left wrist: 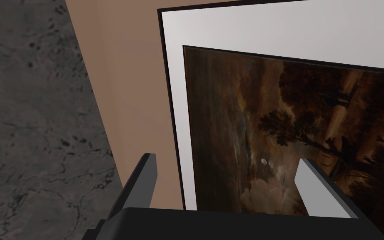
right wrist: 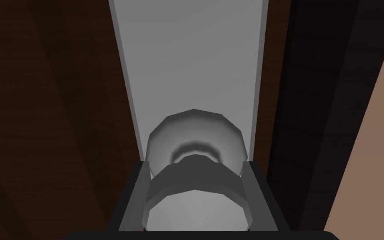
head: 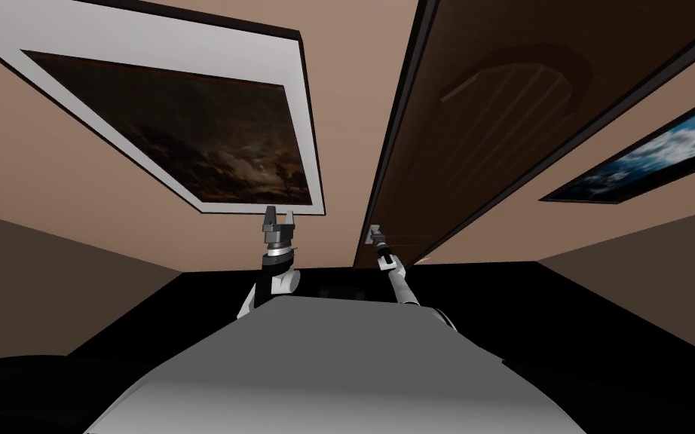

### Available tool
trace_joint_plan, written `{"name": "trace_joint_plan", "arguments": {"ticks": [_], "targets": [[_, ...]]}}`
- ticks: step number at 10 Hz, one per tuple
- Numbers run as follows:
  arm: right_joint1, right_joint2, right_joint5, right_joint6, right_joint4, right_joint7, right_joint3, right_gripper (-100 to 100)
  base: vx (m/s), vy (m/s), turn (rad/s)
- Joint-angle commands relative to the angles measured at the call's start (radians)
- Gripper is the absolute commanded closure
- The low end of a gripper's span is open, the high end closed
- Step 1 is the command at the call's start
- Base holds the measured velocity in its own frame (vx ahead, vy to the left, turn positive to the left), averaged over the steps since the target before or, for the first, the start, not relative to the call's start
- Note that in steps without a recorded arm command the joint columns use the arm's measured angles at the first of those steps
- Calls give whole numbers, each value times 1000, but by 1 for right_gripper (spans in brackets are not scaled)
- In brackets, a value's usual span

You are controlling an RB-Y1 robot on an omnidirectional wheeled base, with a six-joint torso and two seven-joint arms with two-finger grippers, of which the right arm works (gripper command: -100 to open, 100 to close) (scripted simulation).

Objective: Pull the door open

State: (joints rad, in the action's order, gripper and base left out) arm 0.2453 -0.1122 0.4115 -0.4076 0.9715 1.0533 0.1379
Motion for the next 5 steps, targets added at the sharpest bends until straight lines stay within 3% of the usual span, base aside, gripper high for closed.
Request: {"name": "trace_joint_plan", "arguments": {"ticks": [1,5], "targets": [[1,1,-17,-3,-3,-36,-8,100,-42,-18,46],[5,-7,-58,-6,-11,-115,-16,100,-38,-10,48]]}}
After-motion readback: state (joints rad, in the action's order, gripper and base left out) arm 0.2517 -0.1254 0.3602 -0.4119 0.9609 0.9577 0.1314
